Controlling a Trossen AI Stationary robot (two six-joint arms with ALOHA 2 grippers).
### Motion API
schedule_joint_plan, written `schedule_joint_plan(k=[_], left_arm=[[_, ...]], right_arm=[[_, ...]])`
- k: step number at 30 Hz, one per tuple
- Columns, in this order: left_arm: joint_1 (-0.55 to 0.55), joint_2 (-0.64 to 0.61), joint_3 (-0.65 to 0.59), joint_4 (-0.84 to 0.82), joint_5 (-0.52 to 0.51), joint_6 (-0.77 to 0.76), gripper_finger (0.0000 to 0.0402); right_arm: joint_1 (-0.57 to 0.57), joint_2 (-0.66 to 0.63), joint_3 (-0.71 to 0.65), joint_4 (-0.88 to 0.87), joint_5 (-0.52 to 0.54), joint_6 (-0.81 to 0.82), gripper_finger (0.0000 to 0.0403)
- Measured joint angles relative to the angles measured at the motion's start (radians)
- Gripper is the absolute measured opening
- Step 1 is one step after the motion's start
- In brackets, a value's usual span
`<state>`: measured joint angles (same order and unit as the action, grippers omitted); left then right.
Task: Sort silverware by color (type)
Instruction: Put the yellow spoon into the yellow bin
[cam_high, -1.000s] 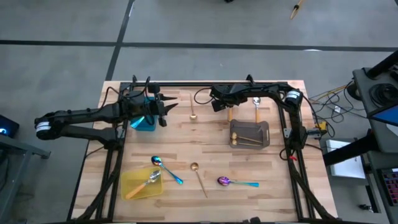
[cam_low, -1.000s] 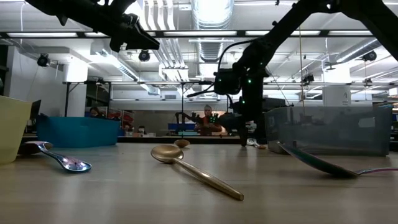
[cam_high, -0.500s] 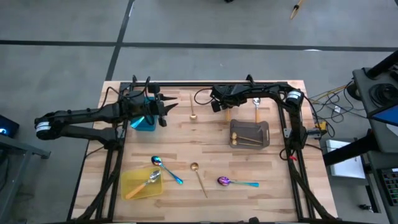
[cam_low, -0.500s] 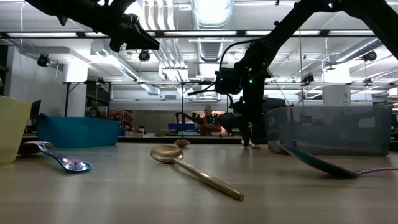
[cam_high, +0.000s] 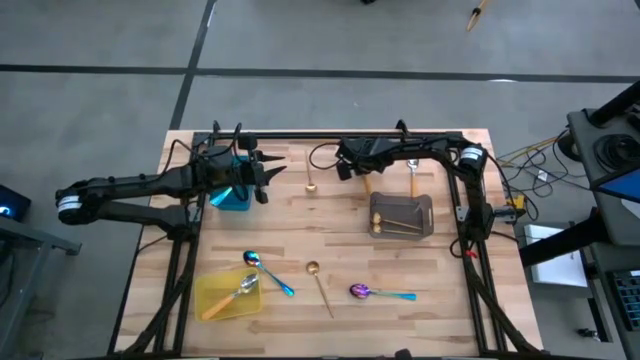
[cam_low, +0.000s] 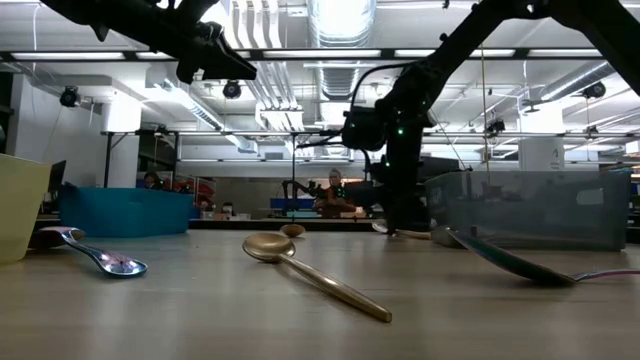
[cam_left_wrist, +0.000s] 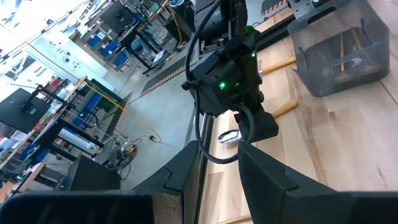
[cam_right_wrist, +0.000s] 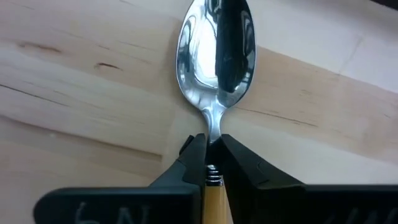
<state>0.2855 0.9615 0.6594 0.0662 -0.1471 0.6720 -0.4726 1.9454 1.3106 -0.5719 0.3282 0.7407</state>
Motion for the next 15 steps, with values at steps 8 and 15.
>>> schedule_joint_plan(k=[8,15], left_arm=[[0.000,0.000,0.000,0.000,0.000,0.000,0.0093],[0.000,0.000,0.000,0.001,0.001,0.000,0.0093]], right_arm=[[0.009,-0.051,-0.003,0.034,0.014,-0.067,0.0023],[0.049,-0.138,-0.004,0.107,0.068,-0.160,0.0018]])
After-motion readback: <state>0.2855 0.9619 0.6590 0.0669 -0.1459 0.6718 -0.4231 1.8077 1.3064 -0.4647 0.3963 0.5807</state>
